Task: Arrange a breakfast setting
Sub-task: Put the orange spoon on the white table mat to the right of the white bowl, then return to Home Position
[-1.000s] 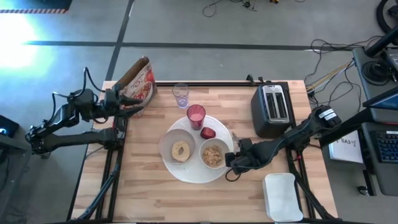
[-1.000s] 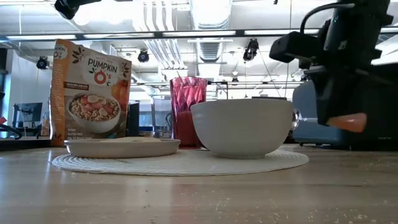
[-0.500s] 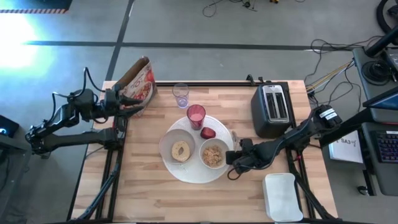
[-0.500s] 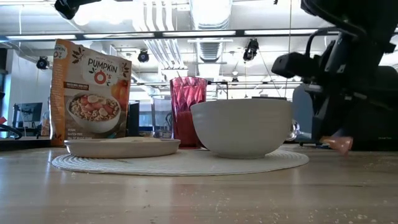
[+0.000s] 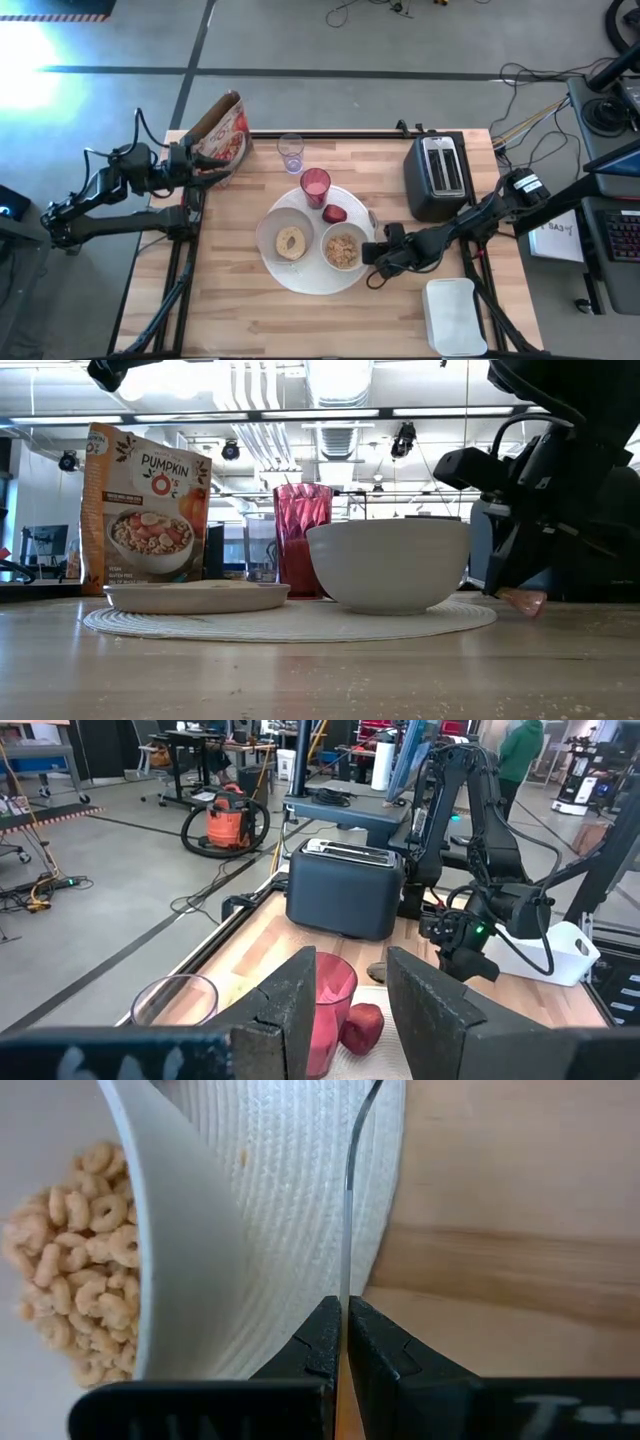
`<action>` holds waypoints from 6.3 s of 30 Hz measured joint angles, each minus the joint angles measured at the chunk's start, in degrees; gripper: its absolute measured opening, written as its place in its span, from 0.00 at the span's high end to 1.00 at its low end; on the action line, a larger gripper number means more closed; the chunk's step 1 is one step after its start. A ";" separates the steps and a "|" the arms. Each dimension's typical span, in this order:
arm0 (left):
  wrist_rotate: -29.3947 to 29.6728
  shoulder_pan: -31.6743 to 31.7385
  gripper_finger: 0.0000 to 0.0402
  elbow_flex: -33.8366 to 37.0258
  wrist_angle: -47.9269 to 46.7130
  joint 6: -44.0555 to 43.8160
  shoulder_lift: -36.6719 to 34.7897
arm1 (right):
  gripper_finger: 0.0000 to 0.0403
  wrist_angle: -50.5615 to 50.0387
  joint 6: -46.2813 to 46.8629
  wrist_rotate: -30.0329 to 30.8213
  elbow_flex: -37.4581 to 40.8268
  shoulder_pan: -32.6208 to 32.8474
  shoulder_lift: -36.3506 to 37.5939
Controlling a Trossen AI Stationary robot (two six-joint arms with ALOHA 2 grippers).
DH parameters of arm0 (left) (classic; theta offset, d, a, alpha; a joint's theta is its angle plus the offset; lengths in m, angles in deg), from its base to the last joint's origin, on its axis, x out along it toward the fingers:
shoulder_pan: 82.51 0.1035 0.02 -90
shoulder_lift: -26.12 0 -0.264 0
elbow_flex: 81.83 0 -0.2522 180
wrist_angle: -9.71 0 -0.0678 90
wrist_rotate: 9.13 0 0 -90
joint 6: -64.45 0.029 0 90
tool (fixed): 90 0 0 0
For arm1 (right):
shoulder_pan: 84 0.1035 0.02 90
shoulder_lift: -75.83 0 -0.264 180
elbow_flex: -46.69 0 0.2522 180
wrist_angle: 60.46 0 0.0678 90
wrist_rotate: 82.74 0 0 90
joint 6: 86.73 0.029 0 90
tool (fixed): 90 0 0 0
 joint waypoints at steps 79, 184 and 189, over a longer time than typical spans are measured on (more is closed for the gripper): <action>0.02 -0.01 0.73 -0.04 2.00 -2.24 0.00 | 0.85 5.12 -24.85 19.49 0.04 -6.66 14.36; 0.61 0.01 0.73 -0.04 5.51 -1.77 0.12 | 0.85 30.68 -91.43 -30.51 20.80 -19.73 60.87; 0.61 0.01 0.73 -0.04 5.51 -1.95 0.11 | 0.85 30.52 -91.42 -30.49 24.81 -19.75 67.12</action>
